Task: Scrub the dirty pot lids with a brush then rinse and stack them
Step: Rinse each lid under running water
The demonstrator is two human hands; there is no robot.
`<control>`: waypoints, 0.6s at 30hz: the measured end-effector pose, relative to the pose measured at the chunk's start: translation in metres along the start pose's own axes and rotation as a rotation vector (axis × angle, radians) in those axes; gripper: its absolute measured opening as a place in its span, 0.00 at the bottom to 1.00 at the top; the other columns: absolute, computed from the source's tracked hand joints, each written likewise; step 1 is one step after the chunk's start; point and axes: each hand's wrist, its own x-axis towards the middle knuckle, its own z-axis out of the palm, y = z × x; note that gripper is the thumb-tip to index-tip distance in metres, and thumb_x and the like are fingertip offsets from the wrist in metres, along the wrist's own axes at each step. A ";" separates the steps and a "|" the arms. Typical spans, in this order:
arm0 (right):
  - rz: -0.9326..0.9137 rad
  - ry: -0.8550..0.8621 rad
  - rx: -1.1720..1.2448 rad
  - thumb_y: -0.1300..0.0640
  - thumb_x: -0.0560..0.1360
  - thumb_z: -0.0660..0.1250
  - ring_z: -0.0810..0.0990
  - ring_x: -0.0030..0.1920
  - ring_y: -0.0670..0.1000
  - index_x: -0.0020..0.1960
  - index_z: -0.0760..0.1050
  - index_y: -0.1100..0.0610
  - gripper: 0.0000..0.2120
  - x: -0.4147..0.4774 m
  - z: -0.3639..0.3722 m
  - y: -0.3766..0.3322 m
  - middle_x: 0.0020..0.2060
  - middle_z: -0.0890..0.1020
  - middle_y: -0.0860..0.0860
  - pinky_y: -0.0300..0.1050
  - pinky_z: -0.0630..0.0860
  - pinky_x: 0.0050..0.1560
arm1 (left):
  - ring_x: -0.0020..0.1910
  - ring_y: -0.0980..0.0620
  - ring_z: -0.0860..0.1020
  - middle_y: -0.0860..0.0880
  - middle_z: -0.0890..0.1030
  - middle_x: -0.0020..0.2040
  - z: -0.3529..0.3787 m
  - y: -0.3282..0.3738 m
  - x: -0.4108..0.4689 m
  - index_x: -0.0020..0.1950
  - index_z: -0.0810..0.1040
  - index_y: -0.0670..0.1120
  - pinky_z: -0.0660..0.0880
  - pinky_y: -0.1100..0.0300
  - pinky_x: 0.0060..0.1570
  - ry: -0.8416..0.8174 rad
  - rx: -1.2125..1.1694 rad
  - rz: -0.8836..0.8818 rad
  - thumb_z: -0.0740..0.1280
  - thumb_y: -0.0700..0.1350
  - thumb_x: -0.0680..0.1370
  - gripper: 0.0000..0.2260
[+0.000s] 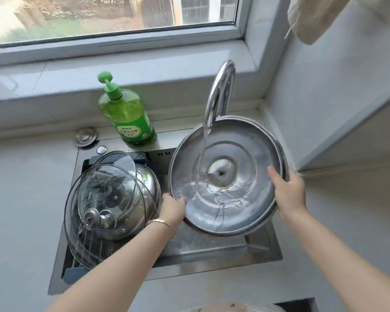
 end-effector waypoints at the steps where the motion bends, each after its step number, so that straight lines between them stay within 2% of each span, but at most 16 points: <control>1: -0.054 -0.025 -0.078 0.60 0.76 0.66 0.75 0.40 0.50 0.42 0.75 0.58 0.05 0.000 -0.004 -0.009 0.35 0.78 0.50 0.43 0.73 0.44 | 0.52 0.43 0.77 0.40 0.76 0.56 0.004 0.000 -0.003 0.68 0.63 0.36 0.75 0.55 0.50 -0.055 0.118 0.022 0.61 0.40 0.79 0.19; 3: -0.140 -0.084 -0.239 0.60 0.76 0.66 0.70 0.32 0.49 0.36 0.71 0.59 0.11 -0.001 -0.007 -0.025 0.29 0.73 0.50 0.37 0.67 0.33 | 0.46 0.48 0.77 0.45 0.77 0.53 0.009 0.005 -0.009 0.66 0.69 0.38 0.75 0.59 0.42 -0.086 0.250 0.122 0.62 0.40 0.79 0.16; 4: -0.181 -0.107 -0.316 0.59 0.76 0.66 0.67 0.30 0.48 0.32 0.69 0.57 0.14 -0.003 -0.008 -0.031 0.27 0.71 0.49 0.38 0.65 0.31 | 0.46 0.51 0.78 0.45 0.79 0.54 0.011 0.009 -0.010 0.63 0.74 0.40 0.75 0.61 0.44 -0.072 0.205 0.171 0.62 0.40 0.79 0.13; 6: -0.249 -0.130 -0.443 0.58 0.75 0.66 0.67 0.29 0.49 0.30 0.67 0.56 0.16 -0.006 -0.007 -0.041 0.25 0.70 0.50 0.43 0.64 0.32 | 0.42 0.52 0.80 0.45 0.83 0.46 0.010 0.024 -0.014 0.50 0.79 0.40 0.79 0.62 0.45 -0.071 -0.113 0.154 0.64 0.39 0.79 0.05; 8: -0.277 -0.141 -0.529 0.57 0.75 0.66 0.69 0.31 0.53 0.31 0.68 0.59 0.15 -0.009 -0.003 -0.047 0.26 0.71 0.52 0.47 0.64 0.33 | 0.29 0.56 0.79 0.48 0.81 0.28 0.007 0.042 -0.017 0.39 0.77 0.39 0.77 0.68 0.32 -0.108 -0.421 0.046 0.64 0.37 0.79 0.09; 9: -0.273 -0.147 -0.553 0.57 0.75 0.66 0.70 0.33 0.55 0.32 0.68 0.60 0.15 -0.010 -0.001 -0.050 0.26 0.72 0.53 0.48 0.63 0.34 | 0.24 0.58 0.75 0.51 0.78 0.23 0.006 0.049 -0.018 0.36 0.76 0.40 0.74 0.70 0.26 -0.121 -0.439 0.029 0.65 0.38 0.79 0.11; 11: -0.276 -0.149 -0.596 0.58 0.75 0.65 0.69 0.34 0.57 0.32 0.66 0.60 0.15 -0.013 0.006 -0.056 0.27 0.71 0.53 0.49 0.61 0.34 | 0.16 0.60 0.68 0.53 0.73 0.19 0.004 0.057 -0.017 0.37 0.76 0.40 0.66 0.70 0.18 -0.117 -0.316 0.059 0.64 0.43 0.79 0.13; 13: -0.285 -0.180 -0.657 0.60 0.74 0.62 0.68 0.34 0.57 0.34 0.65 0.60 0.12 -0.019 0.018 -0.060 0.27 0.70 0.53 0.50 0.59 0.34 | 0.17 0.60 0.68 0.51 0.74 0.22 0.004 0.061 -0.022 0.43 0.77 0.39 0.65 0.69 0.19 -0.124 -0.230 0.102 0.59 0.48 0.81 0.15; 14: -0.286 -0.214 -0.680 0.61 0.74 0.61 0.69 0.34 0.57 0.36 0.66 0.60 0.09 -0.023 0.026 -0.059 0.28 0.71 0.53 0.49 0.60 0.33 | 0.21 0.59 0.72 0.49 0.76 0.27 0.004 0.062 -0.026 0.47 0.77 0.39 0.68 0.68 0.23 -0.163 -0.241 0.108 0.57 0.49 0.82 0.16; 16: -0.324 -0.277 -0.703 0.62 0.75 0.58 0.73 0.36 0.57 0.40 0.69 0.57 0.05 -0.035 0.045 -0.058 0.32 0.75 0.53 0.47 0.65 0.34 | 0.38 0.54 0.79 0.48 0.79 0.42 0.001 0.065 -0.037 0.57 0.75 0.42 0.76 0.61 0.35 -0.303 -0.363 0.088 0.55 0.54 0.82 0.18; 17: -0.349 -0.301 -0.709 0.62 0.75 0.57 0.75 0.40 0.58 0.45 0.72 0.56 0.05 -0.043 0.054 -0.058 0.37 0.78 0.54 0.47 0.68 0.38 | 0.45 0.51 0.79 0.47 0.79 0.50 -0.001 0.068 -0.040 0.61 0.73 0.45 0.78 0.56 0.40 -0.373 -0.455 0.051 0.55 0.57 0.81 0.19; 18: -0.381 -0.316 -0.721 0.62 0.76 0.57 0.77 0.46 0.59 0.54 0.74 0.54 0.11 -0.049 0.064 -0.055 0.44 0.80 0.54 0.48 0.71 0.43 | 0.49 0.48 0.78 0.47 0.77 0.54 -0.005 0.072 -0.043 0.62 0.72 0.48 0.78 0.52 0.42 -0.424 -0.554 0.014 0.56 0.60 0.79 0.20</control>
